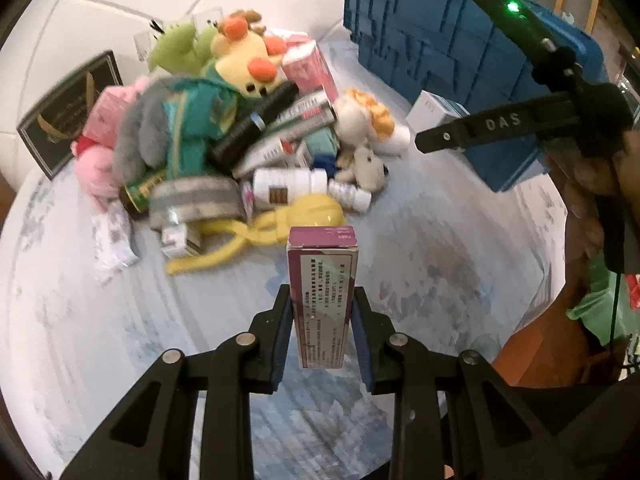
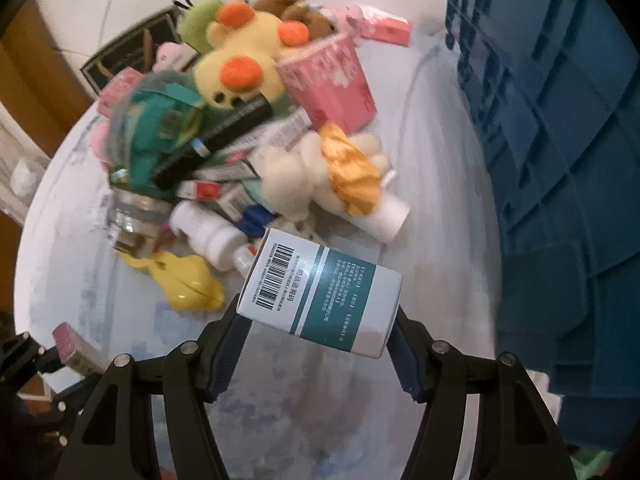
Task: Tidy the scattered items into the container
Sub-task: 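Carry the pink box and white-teal box over the blue crate with both tools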
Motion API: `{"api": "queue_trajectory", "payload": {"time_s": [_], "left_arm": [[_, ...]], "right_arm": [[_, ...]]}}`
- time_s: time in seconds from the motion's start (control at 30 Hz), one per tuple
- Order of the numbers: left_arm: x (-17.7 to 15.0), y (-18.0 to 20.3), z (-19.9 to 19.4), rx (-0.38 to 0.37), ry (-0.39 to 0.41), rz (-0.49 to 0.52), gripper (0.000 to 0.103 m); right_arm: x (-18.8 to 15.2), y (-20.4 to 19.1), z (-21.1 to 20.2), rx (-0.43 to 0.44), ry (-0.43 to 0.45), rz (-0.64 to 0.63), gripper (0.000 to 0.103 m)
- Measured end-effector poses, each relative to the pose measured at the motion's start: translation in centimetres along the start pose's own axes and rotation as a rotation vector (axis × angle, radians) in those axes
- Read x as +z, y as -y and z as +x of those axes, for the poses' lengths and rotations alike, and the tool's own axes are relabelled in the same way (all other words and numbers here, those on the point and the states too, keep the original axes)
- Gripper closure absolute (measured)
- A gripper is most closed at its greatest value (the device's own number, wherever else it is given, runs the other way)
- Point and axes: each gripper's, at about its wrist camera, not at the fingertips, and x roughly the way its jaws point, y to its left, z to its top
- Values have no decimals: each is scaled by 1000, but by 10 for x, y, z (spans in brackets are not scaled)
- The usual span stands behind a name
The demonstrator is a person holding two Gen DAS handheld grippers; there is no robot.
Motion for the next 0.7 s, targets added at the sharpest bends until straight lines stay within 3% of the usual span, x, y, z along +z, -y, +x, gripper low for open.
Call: {"api": "queue_trajectory", "payload": {"time_s": [0.2,0.7], "left_arm": [[19,-3,-33,53,60,-8,75],[66,-15,-109,187,171,-79,75]], "right_arm": [[8,-27,-14,34,54,-40,38],[29,-53,-109,117,199,-119,38]]}}
